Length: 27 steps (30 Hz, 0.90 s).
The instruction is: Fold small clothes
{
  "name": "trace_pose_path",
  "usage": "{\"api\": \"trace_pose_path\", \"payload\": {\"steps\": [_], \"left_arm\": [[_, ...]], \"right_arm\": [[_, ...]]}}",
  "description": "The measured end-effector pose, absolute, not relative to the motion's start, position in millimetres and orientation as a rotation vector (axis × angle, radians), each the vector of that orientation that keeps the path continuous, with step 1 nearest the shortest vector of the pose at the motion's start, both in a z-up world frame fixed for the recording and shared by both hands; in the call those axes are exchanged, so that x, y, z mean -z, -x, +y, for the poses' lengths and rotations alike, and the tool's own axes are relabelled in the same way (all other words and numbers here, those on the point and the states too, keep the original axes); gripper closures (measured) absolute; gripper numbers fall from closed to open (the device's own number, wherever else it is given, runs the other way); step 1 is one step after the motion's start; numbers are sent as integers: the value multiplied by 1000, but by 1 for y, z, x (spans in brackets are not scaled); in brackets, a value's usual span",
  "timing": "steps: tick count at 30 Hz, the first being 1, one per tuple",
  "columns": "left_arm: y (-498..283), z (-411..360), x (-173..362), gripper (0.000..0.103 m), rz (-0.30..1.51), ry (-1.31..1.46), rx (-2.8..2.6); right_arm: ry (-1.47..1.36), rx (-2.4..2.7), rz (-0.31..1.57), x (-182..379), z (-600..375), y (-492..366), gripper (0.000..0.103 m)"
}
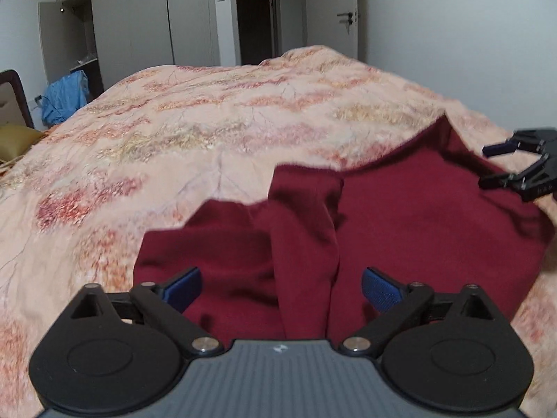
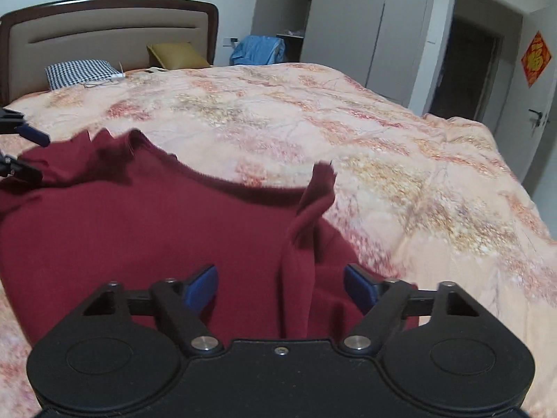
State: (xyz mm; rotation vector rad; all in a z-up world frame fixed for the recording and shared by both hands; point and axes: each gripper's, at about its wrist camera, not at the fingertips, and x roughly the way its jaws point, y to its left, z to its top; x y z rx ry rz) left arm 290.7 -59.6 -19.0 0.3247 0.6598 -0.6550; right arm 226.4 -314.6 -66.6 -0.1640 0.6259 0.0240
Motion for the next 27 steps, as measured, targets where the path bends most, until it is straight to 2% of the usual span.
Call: {"api": "trace_pose_path", "payload": {"steps": [3,5,6,7,8,9,10,13,17,18,20,21,22,24,27], "left_arm": [[-287,-68,28,20,662,-348,600],[-290,-71,29,34,659,-330,572],[-293,-70,27,54,665,-309,564],[-297,-67,25,75,677,-269,564],[-301,-63,22,82,686,-211,561],[-304,-55,19,88,687,-147,549],[-307,-47,16,90,684,-92,522],[-320,-23,16,91,706,44,430],[-328,-7,27,87,767,131,387],[-324,-6,25,82,762,128,382],[-314,-5,18,66,736,121,384],[-307,-3,16,56,721,124,397],[-298,-2,14,50,709,125,407],[-282,2,11,46,703,118,428],[-258,9,12,34,707,121,435]], "right_arm": [[108,35,613,74,-318,-231,46],[60,86,595,74,-326,-236,67],[25,105,586,72,-330,-238,73],[-14,121,578,71,-336,-240,86],[-49,138,569,69,-341,-241,95],[-79,153,562,67,-346,-242,95],[-108,160,558,66,-351,-242,95],[-144,182,570,68,-359,-243,94],[-114,183,595,72,-357,-235,78],[-110,177,594,71,-357,-229,74],[-108,167,587,67,-357,-214,58],[-115,160,584,66,-357,-205,56],[-126,152,582,64,-357,-194,52],[-151,142,587,63,-354,-173,50],[-177,133,611,67,-345,-142,50]]}}
